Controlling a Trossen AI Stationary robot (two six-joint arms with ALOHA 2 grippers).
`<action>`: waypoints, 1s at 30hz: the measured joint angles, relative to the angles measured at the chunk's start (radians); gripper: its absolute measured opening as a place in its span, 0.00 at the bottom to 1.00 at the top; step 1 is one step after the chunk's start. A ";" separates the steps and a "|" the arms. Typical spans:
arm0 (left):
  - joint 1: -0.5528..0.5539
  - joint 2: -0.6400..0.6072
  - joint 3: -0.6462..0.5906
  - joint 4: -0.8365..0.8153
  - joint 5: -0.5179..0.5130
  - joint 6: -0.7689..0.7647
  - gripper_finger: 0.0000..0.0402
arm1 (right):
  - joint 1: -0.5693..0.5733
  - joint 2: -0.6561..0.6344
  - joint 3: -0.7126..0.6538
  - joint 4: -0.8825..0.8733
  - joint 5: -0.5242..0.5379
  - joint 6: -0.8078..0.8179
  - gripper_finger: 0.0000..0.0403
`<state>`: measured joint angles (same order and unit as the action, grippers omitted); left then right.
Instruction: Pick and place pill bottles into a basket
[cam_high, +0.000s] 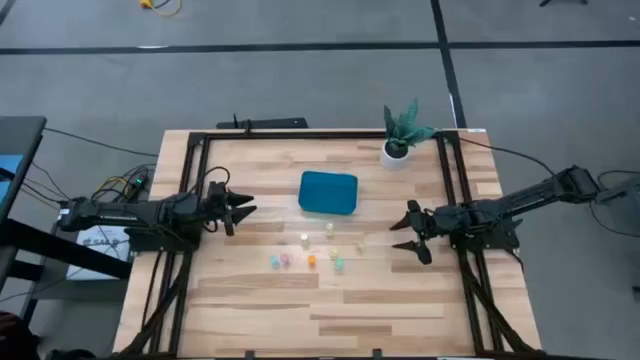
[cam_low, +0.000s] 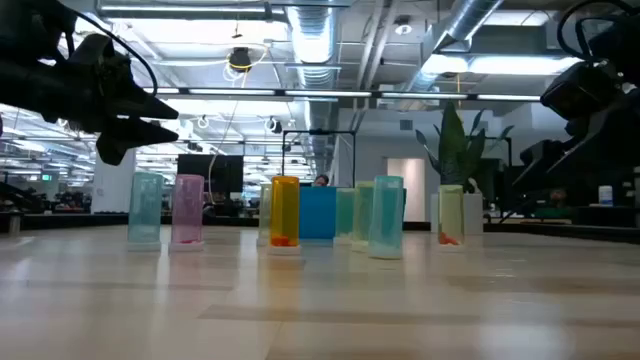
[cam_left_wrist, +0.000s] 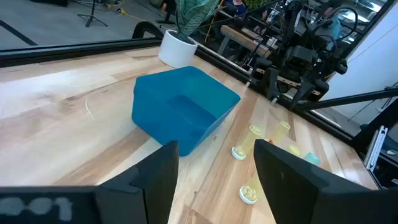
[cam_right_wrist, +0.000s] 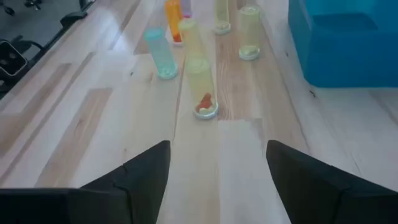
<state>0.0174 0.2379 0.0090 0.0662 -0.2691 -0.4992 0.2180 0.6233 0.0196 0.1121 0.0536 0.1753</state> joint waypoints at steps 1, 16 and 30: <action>0.000 0.000 0.000 0.000 0.000 0.000 0.50 | 0.000 0.008 0.000 0.005 0.000 0.000 0.65; 0.000 0.000 0.000 0.000 0.000 0.000 0.50 | 0.000 0.123 0.002 0.106 0.000 0.000 0.65; 0.000 0.000 0.000 0.000 0.000 0.000 0.50 | 0.000 0.381 0.142 0.114 -0.038 -0.027 0.65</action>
<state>0.0174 0.2379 0.0090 0.0662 -0.2691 -0.4987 0.2180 1.0042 0.1620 0.2256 0.0155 0.1486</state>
